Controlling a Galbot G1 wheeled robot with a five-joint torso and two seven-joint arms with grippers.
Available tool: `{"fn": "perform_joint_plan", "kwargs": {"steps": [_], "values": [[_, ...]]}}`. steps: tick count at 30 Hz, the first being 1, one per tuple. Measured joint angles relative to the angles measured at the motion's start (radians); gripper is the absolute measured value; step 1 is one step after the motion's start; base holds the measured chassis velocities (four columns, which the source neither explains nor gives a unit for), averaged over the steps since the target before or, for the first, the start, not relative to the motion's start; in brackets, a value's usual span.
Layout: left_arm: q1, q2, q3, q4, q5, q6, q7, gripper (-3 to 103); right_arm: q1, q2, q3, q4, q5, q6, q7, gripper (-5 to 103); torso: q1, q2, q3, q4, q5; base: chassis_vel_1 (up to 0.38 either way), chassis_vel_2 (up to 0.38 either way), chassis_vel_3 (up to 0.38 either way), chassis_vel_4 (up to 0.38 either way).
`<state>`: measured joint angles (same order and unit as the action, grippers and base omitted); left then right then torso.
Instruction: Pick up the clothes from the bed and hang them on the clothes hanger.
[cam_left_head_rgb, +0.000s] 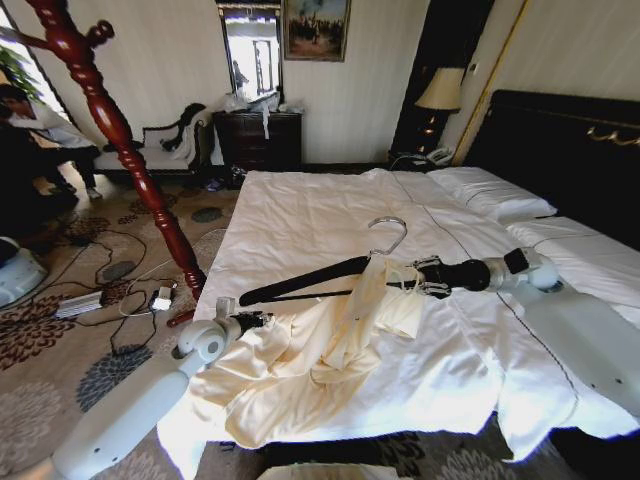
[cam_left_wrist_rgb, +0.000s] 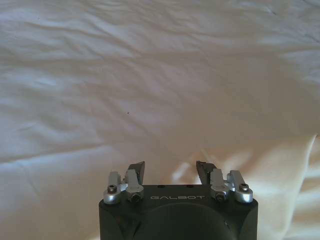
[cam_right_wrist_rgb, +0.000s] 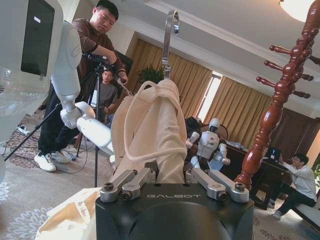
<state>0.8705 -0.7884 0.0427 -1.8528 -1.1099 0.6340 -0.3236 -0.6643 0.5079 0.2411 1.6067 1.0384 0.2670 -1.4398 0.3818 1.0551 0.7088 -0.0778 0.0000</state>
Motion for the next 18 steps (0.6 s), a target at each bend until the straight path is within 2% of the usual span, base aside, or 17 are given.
{"fn": "perform_joint_plan", "kwargs": {"steps": [3,5,6,8,9,12,14,18], "values": [[-0.021,-0.015,0.037,0.035,0.062,-0.002,0.012,77,-0.007,-0.002,0.006,0.0,0.0,0.001,-0.001,19,0.0,0.0,0.0,-0.0001,0.0,0.0,0.0,0.0,0.0],[-0.026,-0.02,0.045,0.041,0.071,-0.003,0.015,77,-0.009,-0.003,0.008,0.0,0.0,0.001,-0.001,19,0.0,0.0,0.0,-0.0001,0.0,0.0,0.0,0.0,0.0],[-0.037,-0.033,0.062,0.051,0.082,-0.004,0.018,88,-0.014,-0.004,0.01,0.0,0.0,0.002,-0.001,19,0.0,0.0,0.0,-0.0003,0.0001,0.0,0.0,0.0,0.0],[-0.04,-0.04,0.068,0.054,0.083,-0.005,0.02,88,-0.015,-0.004,0.011,0.0,0.0,0.003,-0.001,19,0.0,0.0,0.0,-0.0003,0.0,0.0,0.0,0.0,0.0],[-0.041,-0.047,0.073,0.054,0.082,-0.005,0.023,92,-0.015,-0.004,0.012,0.0,-0.001,0.003,-0.001,19,0.0,0.0,0.0,-0.0003,0.0,0.0,0.0,0.0,0.0],[-0.038,-0.057,0.079,0.049,0.062,-0.006,0.032,76,-0.015,-0.002,0.012,-0.001,-0.001,0.003,-0.001,19,0.0,0.0,0.0,-0.0002,0.0001,0.0,0.0,0.0,0.0],[-0.036,-0.058,0.08,0.046,0.053,-0.006,0.033,76,-0.013,-0.001,0.011,-0.002,-0.001,0.003,0.0,19,0.0,0.0,0.0,-0.0001,0.0,0.0,0.0,0.0,0.0],[-0.031,-0.062,0.082,0.039,0.031,-0.009,0.036,55,-0.01,0.002,0.006,-0.007,-0.002,0.004,0.001,19,0.0,0.0,0.0,-0.0001,0.0,0.0,0.0,0.0,0.0]]}}
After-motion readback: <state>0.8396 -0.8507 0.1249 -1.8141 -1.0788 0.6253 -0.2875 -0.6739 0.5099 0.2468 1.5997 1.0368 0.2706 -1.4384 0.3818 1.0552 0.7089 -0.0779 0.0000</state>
